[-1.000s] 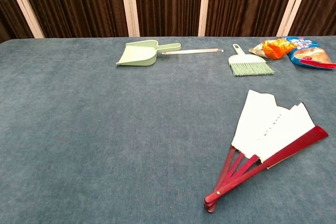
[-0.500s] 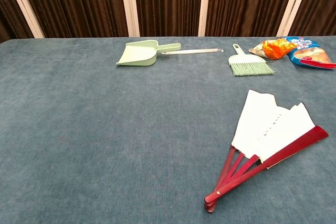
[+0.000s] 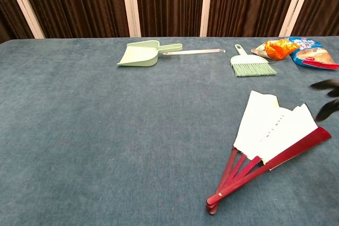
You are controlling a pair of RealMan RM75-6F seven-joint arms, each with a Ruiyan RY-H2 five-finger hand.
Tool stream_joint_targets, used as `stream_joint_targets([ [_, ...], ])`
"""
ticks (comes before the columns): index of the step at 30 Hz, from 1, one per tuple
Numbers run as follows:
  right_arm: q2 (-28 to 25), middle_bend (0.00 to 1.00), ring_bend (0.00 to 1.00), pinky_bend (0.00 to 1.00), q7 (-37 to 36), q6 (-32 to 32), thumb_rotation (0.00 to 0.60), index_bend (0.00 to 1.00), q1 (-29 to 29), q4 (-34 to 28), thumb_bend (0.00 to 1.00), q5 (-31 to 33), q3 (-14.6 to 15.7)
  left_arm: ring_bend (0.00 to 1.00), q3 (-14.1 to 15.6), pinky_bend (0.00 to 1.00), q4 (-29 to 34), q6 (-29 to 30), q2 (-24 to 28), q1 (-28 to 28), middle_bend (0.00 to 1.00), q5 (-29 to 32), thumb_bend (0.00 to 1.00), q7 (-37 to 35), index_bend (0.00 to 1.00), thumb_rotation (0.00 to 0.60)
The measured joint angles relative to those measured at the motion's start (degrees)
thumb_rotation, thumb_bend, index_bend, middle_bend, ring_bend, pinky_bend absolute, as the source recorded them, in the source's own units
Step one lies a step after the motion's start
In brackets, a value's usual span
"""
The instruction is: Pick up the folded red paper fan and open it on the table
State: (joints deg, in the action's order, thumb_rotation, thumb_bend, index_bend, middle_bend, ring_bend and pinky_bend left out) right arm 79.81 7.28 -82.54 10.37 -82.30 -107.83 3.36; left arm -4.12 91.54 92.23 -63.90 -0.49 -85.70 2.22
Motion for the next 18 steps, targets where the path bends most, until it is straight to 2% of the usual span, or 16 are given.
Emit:
stream_joint_targets([
  [10,9.50,0.11,0.18,0.13,-1.88,-2.12,0.600,0.39,2.57,11.61,0.24,-3.90,-0.03,0.00,-0.36,0.10,0.11,-0.65,-0.25,-0.38,0.03,0.70,0.25,0.64,0.07,0.600],
  [18,12.81,0.11,0.18,0.13,-1.80,-0.38,0.600,0.39,3.88,14.89,0.24,-2.92,0.05,0.00,-0.44,0.10,0.11,-1.06,-0.44,-0.57,0.03,1.06,0.25,1.22,0.07,0.600],
])
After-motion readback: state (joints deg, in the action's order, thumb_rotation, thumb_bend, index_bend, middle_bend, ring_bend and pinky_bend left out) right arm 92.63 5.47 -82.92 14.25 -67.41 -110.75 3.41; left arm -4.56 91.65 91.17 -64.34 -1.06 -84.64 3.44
